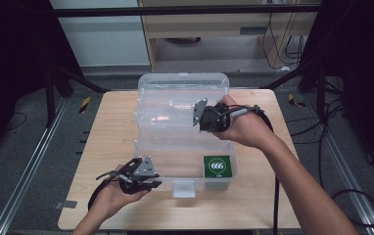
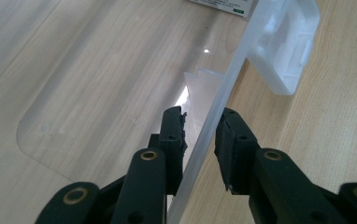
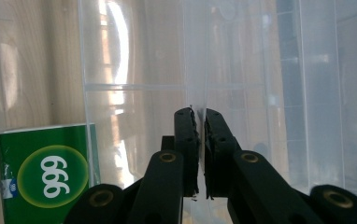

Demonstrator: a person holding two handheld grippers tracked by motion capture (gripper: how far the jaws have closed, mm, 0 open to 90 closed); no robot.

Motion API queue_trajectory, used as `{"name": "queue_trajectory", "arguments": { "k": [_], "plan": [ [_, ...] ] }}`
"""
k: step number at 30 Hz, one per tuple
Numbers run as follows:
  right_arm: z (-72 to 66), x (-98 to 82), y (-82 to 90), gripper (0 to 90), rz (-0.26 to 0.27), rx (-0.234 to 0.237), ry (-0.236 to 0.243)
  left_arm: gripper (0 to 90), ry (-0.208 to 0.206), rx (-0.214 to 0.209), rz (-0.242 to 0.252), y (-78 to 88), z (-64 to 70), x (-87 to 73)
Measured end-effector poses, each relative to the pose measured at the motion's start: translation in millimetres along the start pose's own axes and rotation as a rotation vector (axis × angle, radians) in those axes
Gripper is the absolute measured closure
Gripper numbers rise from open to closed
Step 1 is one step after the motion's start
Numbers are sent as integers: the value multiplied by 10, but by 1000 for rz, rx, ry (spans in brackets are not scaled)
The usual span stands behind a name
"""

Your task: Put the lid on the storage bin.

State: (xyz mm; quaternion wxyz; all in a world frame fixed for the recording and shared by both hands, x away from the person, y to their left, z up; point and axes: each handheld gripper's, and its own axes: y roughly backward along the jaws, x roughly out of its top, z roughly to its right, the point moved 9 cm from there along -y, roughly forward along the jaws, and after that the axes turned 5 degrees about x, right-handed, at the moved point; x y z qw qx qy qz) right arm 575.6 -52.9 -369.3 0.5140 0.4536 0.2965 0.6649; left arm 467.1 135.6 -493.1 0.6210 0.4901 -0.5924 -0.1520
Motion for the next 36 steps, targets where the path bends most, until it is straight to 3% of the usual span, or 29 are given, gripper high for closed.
{"name": "queue_trajectory", "arguments": {
  "k": [6, 22, 36],
  "plan": [
    [-3, -2, -5, 853, 15, -11, -3, 725, -5, 1, 3, -6, 4, 0],
    [-196, -10, 66, 845, 66, -70, 11, 713, 9, 16, 19, -10, 18, 5],
    [-386, -35, 113, 839, 92, -75, -1, 714, -6, 18, 24, -33, 42, 44]
  ]
}}
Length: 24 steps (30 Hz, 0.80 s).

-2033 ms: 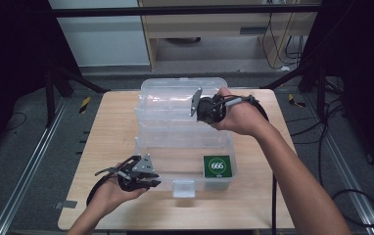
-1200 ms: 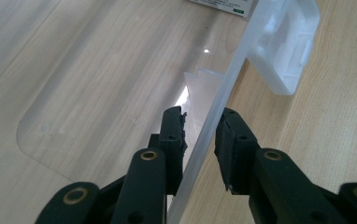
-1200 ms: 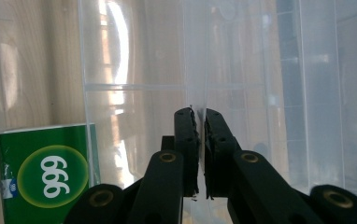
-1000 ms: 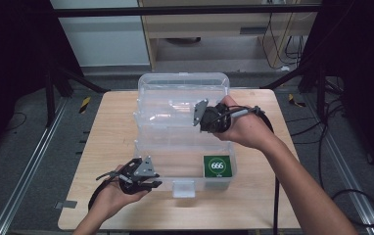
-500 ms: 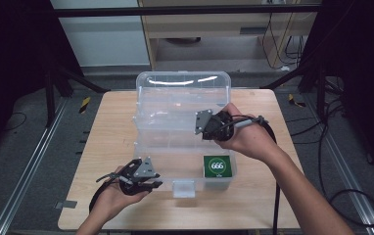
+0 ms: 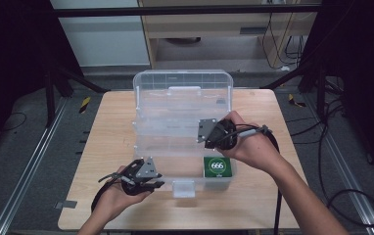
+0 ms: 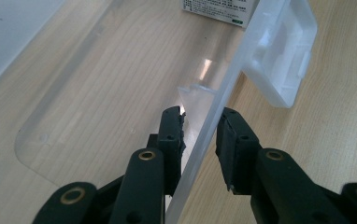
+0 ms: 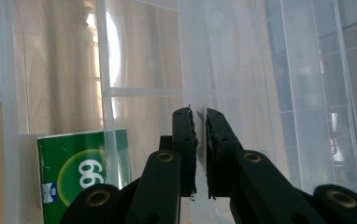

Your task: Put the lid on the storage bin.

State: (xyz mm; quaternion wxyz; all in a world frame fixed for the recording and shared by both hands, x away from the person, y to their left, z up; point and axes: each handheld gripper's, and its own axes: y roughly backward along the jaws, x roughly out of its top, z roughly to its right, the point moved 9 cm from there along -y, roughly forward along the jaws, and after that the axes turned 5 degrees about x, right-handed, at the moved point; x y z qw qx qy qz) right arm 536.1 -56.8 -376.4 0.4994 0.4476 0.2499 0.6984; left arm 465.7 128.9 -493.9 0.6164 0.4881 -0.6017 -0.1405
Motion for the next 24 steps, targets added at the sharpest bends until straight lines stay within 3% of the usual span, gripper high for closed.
{"name": "queue_trajectory", "arguments": {
  "k": [14, 15, 18, 20, 21, 24],
  "plan": [
    [-183, -37, 40, 834, 53, -18, -15, 706, 13, 10, 16, -1, 11, 8],
    [-222, -48, 45, 834, 63, -15, -21, 707, 35, 2, 11, 0, 28, 5],
    [-266, -55, 49, 834, 74, -11, -24, 706, 47, 7, 13, 0, 40, 4],
    [-304, -60, 51, 834, 79, -8, -28, 703, 32, 15, 9, 2, 30, 4],
    [-346, -65, 50, 832, 83, -2, -31, 701, 5, 20, 8, 2, 12, 10],
    [-380, -73, 50, 832, 84, 2, -32, 700, 10, 21, 12, 0, 18, 14]
  ]
}}
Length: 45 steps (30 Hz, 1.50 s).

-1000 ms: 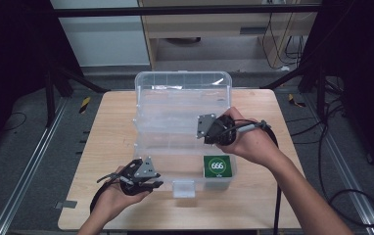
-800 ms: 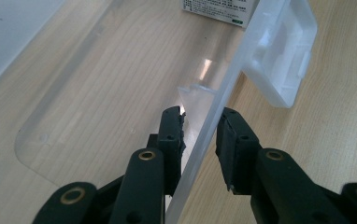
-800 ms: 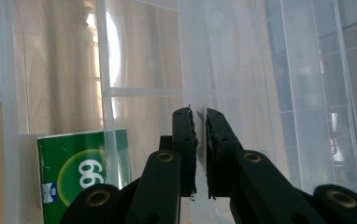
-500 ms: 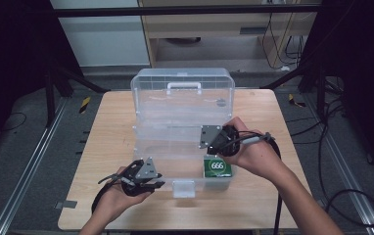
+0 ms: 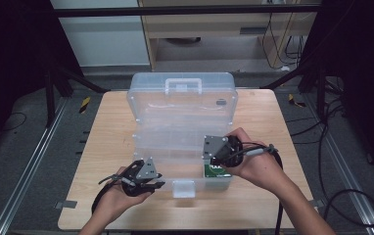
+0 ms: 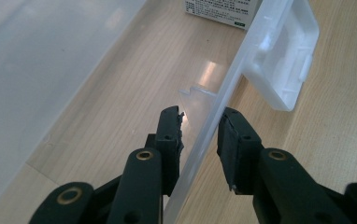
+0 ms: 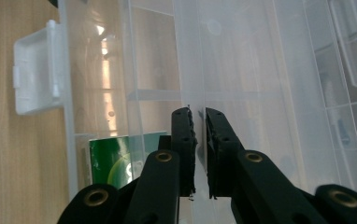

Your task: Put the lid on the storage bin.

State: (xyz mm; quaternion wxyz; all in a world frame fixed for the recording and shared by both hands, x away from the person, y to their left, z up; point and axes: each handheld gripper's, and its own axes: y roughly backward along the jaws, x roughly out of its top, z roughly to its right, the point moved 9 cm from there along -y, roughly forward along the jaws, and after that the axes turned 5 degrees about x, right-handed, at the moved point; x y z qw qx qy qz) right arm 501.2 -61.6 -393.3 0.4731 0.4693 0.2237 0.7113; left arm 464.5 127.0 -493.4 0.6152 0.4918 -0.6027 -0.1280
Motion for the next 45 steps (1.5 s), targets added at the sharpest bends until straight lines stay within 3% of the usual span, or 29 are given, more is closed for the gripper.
{"name": "queue_trajectory", "arguments": {
  "k": [18, 22, 38, 40, 42, 45],
  "plan": [
    [-31, -24, 7, 826, -2, 10, -4, 716, -13, -14, 2, -1, 23, 9],
    [-17, -8, -2, 825, -2, 12, -4, 705, -19, 3, -4, -3, -3, 3],
    [-23, -24, 2, 827, 3, 34, -3, 694, -1, 3, 10, 1, -5, 0],
    [-27, -24, 2, 827, 1, 36, -1, 678, 2, 8, 17, 3, -2, -1],
    [-18, -21, 2, 826, 1, 35, 2, 608, 15, 21, 26, 37, -12, 0],
    [-17, -22, 3, 825, 2, 35, 1, 566, 31, 20, 72, 211, 4, 15]
  ]
}}
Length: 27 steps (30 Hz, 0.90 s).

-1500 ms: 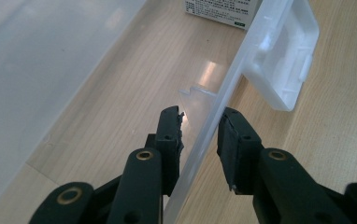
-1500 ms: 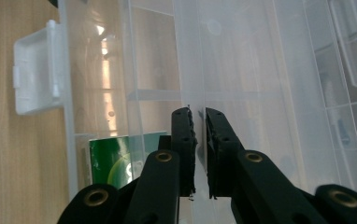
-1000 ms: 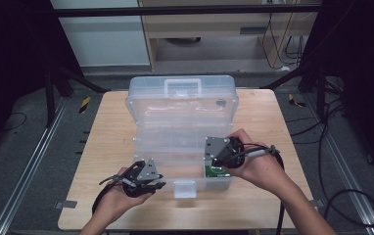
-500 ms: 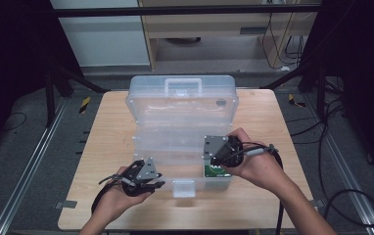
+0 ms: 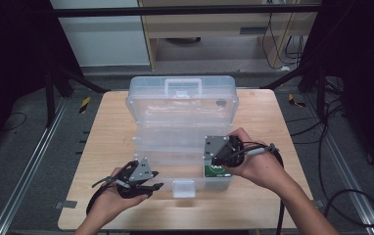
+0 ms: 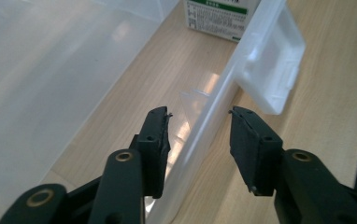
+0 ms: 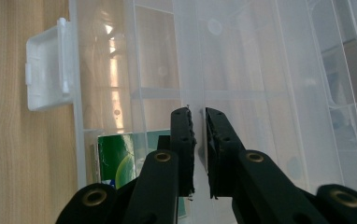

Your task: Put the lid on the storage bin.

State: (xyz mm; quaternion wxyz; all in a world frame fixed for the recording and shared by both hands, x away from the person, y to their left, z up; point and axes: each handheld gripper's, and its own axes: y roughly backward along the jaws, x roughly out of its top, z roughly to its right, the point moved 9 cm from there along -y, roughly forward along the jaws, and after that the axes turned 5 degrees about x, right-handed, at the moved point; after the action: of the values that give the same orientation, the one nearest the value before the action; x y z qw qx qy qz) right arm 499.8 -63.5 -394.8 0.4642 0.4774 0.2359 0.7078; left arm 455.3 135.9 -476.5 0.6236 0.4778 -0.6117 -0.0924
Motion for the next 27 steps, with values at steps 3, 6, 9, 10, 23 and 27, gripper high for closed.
{"name": "queue_trajectory", "arguments": {
  "k": [3, 6, 9, 10, 23, 27],
  "plan": [
    [-3, -2, 1, 825, -2, 0, 1, 532, 30, 13, 37, 114, -17, 32],
    [-7, 0, -2, 825, 1, -1, -1, 583, 89, -21, 153, 430, -32, 168],
    [-9, -2, -1, 825, 1, -3, 0, 659, 109, -31, 202, 623, -83, 236],
    [-9, -2, -1, 825, 3, -2, 1, 709, 119, -17, 216, 732, -157, 267],
    [-28, -11, -1, 822, 10, -9, -3, 895, 293, 37, 244, 999, -953, 506],
    [-39, -12, -3, 821, 11, -6, -1, 898, 329, 39, 235, 954, -1104, 593]
  ]
}}
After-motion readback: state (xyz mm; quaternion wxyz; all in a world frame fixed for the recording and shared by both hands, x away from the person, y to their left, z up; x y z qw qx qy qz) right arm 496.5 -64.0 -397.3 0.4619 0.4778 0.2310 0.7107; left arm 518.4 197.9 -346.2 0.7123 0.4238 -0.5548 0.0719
